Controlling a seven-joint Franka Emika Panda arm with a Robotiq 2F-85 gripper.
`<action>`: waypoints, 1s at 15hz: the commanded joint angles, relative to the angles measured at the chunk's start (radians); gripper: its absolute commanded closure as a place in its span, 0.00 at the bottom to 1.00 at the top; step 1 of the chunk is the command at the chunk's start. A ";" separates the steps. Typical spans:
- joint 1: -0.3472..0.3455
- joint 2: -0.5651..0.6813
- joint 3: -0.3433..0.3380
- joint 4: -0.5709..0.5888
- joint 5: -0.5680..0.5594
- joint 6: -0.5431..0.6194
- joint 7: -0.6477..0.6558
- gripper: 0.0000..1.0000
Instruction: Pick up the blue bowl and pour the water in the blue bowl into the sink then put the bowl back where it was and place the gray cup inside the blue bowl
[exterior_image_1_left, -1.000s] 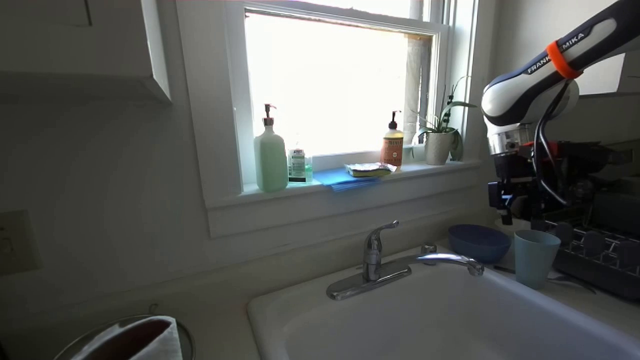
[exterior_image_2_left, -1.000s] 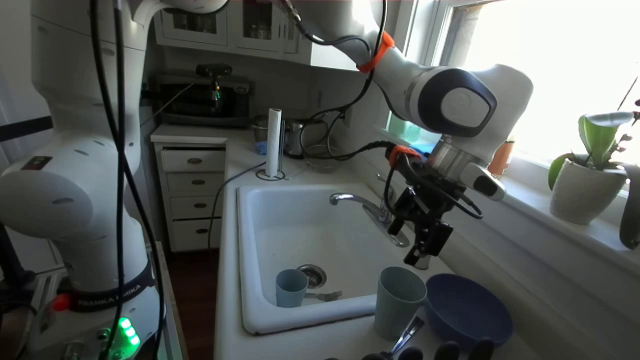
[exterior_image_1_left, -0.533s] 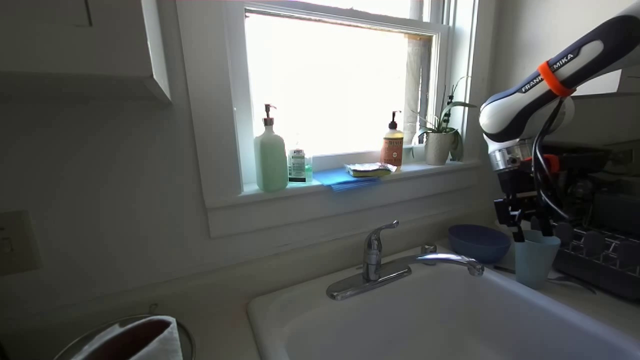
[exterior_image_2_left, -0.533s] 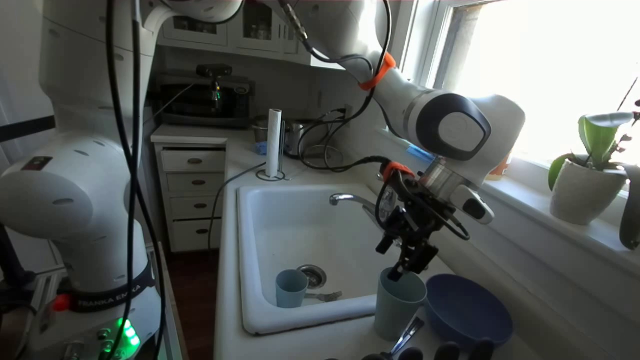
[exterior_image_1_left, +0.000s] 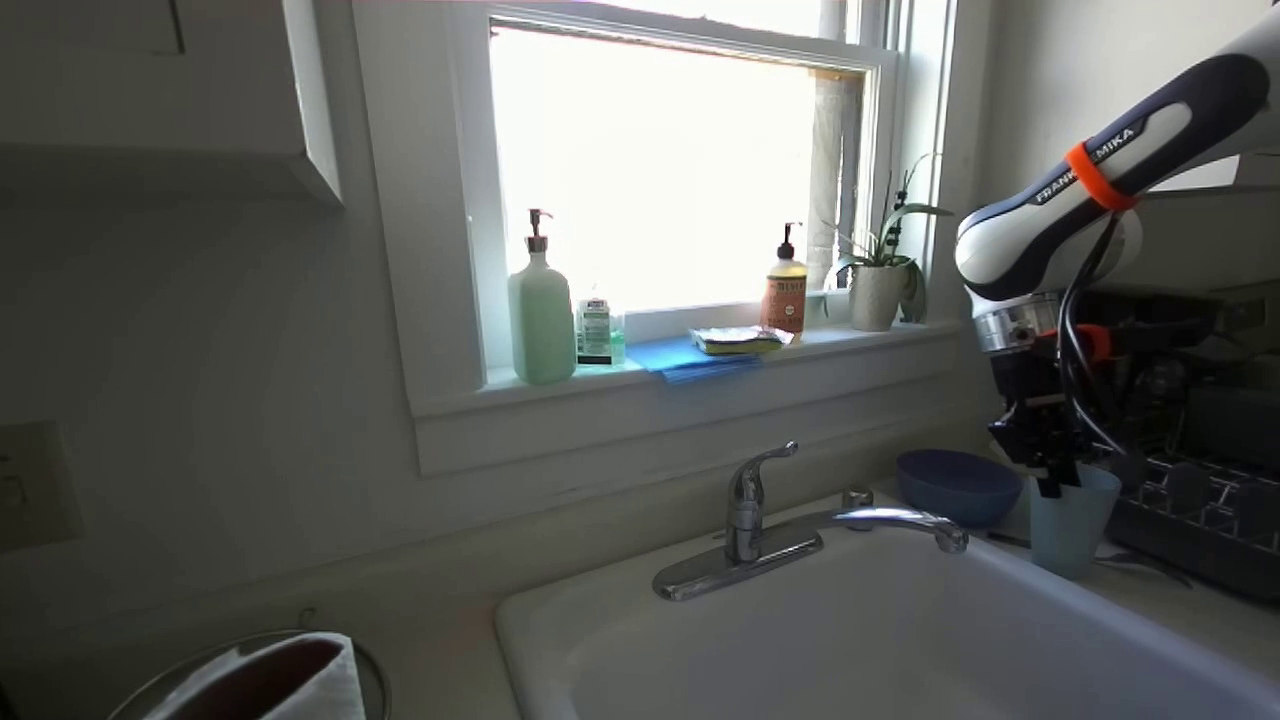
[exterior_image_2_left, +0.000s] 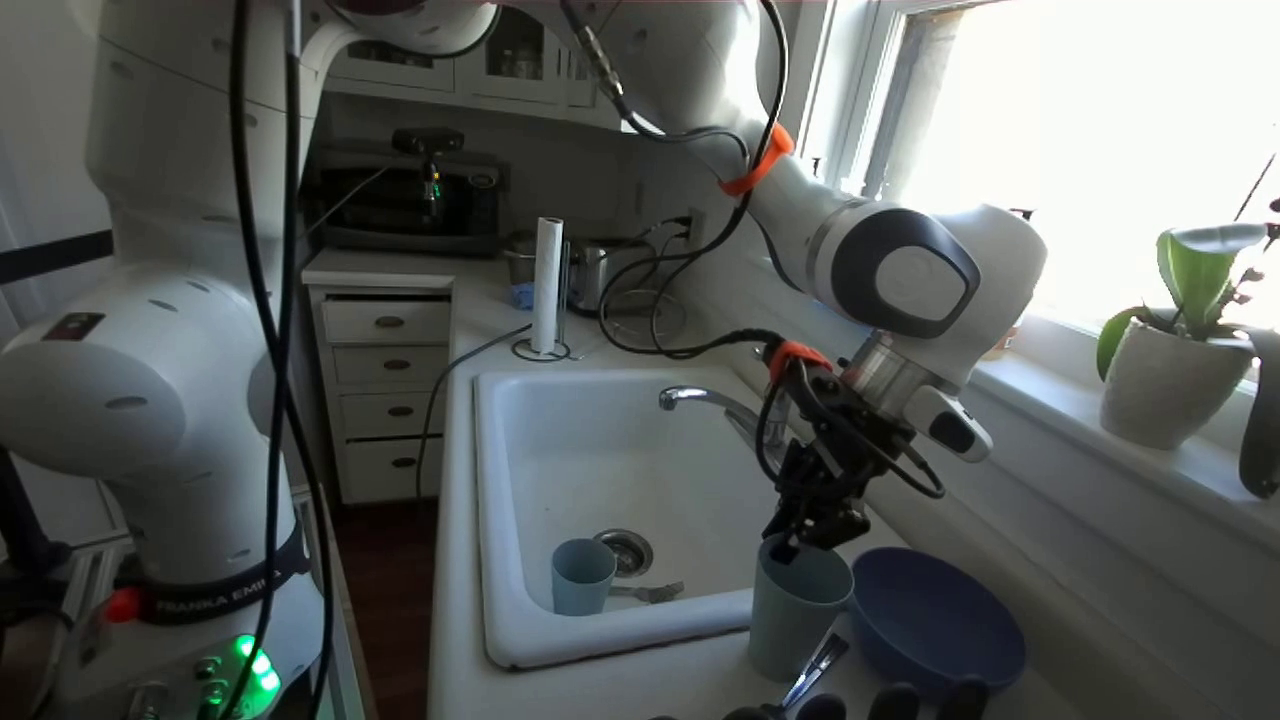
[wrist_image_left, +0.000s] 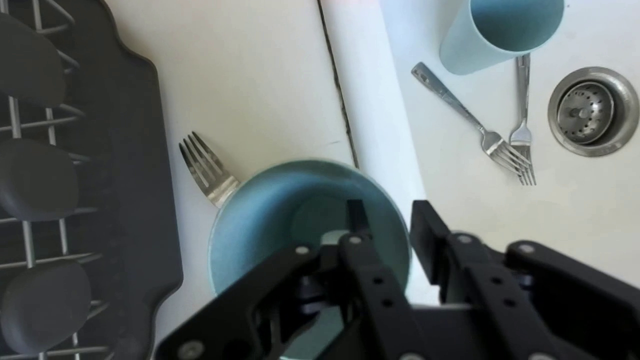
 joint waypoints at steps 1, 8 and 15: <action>0.004 0.003 -0.004 0.003 -0.016 0.027 -0.010 0.99; 0.014 -0.011 0.000 0.020 -0.041 0.000 -0.021 0.99; 0.050 -0.066 0.026 0.083 -0.081 -0.139 -0.093 0.99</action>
